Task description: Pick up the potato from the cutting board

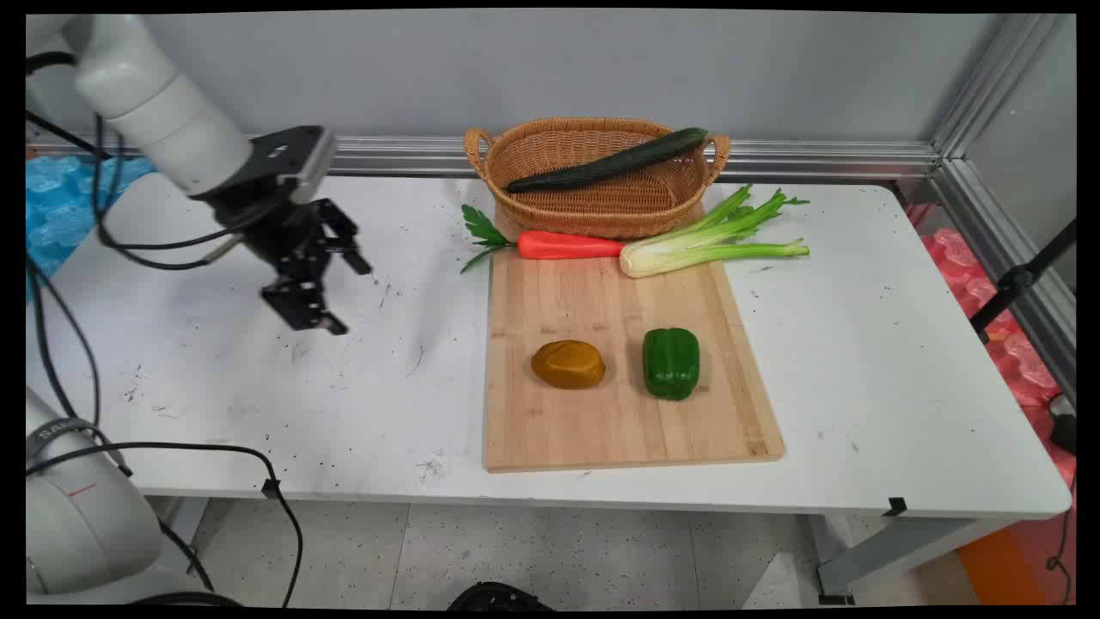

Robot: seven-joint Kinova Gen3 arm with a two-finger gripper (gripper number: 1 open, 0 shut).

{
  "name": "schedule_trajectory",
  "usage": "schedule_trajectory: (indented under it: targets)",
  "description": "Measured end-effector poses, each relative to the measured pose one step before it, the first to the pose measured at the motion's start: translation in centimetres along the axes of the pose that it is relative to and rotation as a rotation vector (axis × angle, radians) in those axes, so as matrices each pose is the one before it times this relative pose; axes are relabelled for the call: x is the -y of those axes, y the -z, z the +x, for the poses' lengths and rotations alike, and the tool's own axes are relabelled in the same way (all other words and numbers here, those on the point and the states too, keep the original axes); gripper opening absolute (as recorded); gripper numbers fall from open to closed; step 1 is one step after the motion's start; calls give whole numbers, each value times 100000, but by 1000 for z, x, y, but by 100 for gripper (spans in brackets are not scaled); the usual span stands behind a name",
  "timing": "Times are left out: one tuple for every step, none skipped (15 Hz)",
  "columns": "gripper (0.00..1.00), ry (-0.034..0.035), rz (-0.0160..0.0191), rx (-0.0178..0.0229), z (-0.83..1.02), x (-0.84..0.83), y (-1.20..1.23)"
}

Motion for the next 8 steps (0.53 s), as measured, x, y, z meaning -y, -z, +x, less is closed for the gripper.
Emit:
schedule_trajectory:
  targets:
    - [100, 874, -343, -2593, 1611, -53, -321]
    - [100, 428, -91, -2051, 1567, -85, -309]
    - [100, -18, -29, -1374, 1205, -99, -268]
    - [100, -151, 118, -998, 990, -103, -217]
    - [100, -479, 276, -1447, 1467, -182, -352]
    - [100, -537, 554, -1765, 1828, -223, -515]
    - [100, -379, 533, -1252, 1261, -154, -419]
    - [100, -580, 587, -1112, 1142, -159, -476]
